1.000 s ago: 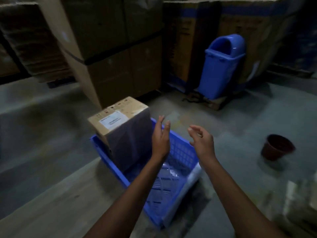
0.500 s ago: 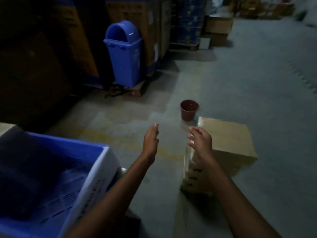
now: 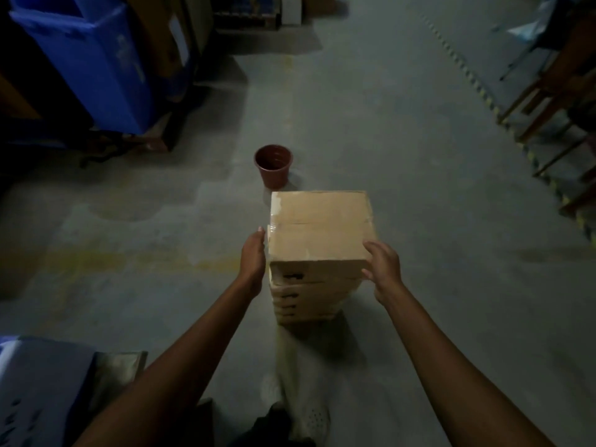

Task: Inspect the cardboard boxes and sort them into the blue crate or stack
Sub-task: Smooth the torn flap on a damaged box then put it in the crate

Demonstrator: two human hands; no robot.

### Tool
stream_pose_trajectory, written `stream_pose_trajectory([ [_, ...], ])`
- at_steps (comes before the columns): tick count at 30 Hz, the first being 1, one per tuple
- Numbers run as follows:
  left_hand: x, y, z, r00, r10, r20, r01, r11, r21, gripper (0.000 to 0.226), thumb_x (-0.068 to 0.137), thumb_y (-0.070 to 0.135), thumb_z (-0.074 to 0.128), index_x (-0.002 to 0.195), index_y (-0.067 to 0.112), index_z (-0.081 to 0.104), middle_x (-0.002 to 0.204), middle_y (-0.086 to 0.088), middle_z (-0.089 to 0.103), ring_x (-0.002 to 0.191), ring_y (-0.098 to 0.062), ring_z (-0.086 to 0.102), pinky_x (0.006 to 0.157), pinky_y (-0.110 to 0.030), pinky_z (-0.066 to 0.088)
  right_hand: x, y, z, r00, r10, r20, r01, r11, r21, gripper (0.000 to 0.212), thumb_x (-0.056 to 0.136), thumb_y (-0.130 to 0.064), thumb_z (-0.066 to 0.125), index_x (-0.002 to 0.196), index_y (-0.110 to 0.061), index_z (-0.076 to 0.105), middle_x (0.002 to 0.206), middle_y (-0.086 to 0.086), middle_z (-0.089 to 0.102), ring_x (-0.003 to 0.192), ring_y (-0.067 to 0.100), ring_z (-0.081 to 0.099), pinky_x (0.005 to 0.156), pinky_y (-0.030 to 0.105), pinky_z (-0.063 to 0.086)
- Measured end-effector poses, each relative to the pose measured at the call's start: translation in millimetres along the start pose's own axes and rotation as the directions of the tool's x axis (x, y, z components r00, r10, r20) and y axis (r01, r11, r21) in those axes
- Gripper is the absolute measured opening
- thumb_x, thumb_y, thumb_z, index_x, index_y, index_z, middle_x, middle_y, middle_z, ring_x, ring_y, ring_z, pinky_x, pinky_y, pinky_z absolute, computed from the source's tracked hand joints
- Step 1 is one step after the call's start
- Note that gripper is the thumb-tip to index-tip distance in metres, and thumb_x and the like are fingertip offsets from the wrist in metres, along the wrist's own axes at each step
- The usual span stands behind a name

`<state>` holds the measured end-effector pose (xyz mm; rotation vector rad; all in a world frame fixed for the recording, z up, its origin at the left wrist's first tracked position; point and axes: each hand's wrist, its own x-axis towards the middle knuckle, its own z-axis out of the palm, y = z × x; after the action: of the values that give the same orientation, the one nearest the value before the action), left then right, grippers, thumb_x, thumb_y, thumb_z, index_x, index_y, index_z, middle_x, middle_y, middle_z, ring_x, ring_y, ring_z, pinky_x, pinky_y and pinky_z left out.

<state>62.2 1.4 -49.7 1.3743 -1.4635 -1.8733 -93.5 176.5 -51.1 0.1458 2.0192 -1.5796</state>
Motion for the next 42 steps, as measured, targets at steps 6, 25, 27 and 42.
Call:
stream_pose_trajectory([
  [6, 63, -35, 10, 0.999, -0.012, 0.039, 0.004, 0.98, 0.198, 0.056, 0.102, 0.054, 0.035, 0.112, 0.005, 0.059, 0.11, -0.011, 0.063, 0.101, -0.027, 0.06, 0.082, -0.042, 0.05, 57, 7, -3, 0.998, 0.06, -0.026, -0.062, 0.994, -0.087, 0.028, 0.096, -0.034, 0.062, 0.117, -0.015, 0.061, 0.126, 0.006, 0.062, 0.118, 0.028, 0.058, 0.106, 0.049, 0.047],
  [25, 46, -41, 20, 0.992, 0.026, -0.124, -0.006, 0.987, 0.161, 0.033, 0.099, 0.012, 0.045, 0.126, 0.008, 0.063, 0.117, -0.007, 0.064, 0.107, -0.025, 0.06, 0.09, -0.042, 0.053, 105, 4, -18, 0.999, -0.04, -0.034, 0.02, 0.888, -0.46, 0.053, 0.075, -0.028, 0.069, 0.12, -0.002, 0.059, 0.123, 0.018, 0.058, 0.101, 0.036, 0.062, 0.074, 0.036, 0.05],
  [27, 17, -41, 19, 0.976, 0.094, -0.199, -0.069, 0.989, 0.13, 0.032, 0.104, 0.019, 0.043, 0.128, 0.009, 0.061, 0.12, -0.005, 0.062, 0.108, -0.021, 0.057, 0.087, -0.036, 0.048, 92, -3, -23, 0.995, -0.102, 0.023, 0.102, 0.888, -0.449, 0.055, 0.072, -0.033, 0.062, 0.117, -0.003, 0.058, 0.121, 0.02, 0.059, 0.1, 0.035, 0.063, 0.073, 0.035, 0.046],
  [42, -250, -136, -92, 0.49, 0.144, -0.86, 0.03, 0.983, 0.181, 0.043, 0.101, 0.059, 0.035, 0.089, 0.024, 0.058, 0.093, 0.001, 0.064, 0.084, -0.013, 0.061, 0.072, -0.032, 0.052, -112, 32, 38, 0.718, -0.409, 0.564, 0.628, 0.731, -0.268, 0.043, 0.09, -0.014, 0.06, 0.133, -0.014, 0.062, 0.131, 0.009, 0.064, 0.119, 0.032, 0.057, 0.102, 0.041, 0.047],
])
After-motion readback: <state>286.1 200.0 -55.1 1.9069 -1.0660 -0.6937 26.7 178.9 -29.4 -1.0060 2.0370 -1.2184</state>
